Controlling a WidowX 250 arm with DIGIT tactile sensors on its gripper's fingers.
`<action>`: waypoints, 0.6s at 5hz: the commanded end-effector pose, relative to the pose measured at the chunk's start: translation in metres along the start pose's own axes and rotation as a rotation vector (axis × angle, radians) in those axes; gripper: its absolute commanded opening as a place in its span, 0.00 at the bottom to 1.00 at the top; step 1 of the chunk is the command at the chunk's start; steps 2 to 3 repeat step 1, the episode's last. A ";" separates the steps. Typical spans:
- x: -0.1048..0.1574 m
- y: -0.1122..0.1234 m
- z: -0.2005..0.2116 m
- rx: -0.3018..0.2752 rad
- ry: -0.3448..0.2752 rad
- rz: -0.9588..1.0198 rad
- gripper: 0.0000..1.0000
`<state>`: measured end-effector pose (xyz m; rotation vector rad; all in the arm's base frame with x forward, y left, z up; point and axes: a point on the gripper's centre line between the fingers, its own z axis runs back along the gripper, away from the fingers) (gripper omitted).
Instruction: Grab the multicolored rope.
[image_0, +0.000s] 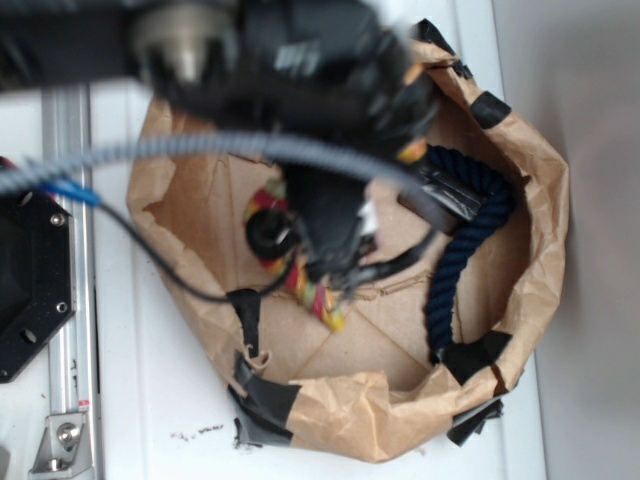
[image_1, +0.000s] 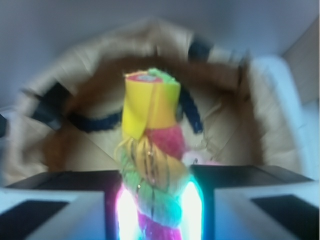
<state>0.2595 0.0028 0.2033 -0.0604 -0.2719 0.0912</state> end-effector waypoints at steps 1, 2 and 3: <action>0.005 0.007 -0.001 -0.009 0.059 0.064 0.00; 0.005 0.007 -0.001 -0.009 0.059 0.064 0.00; 0.005 0.007 -0.001 -0.009 0.059 0.064 0.00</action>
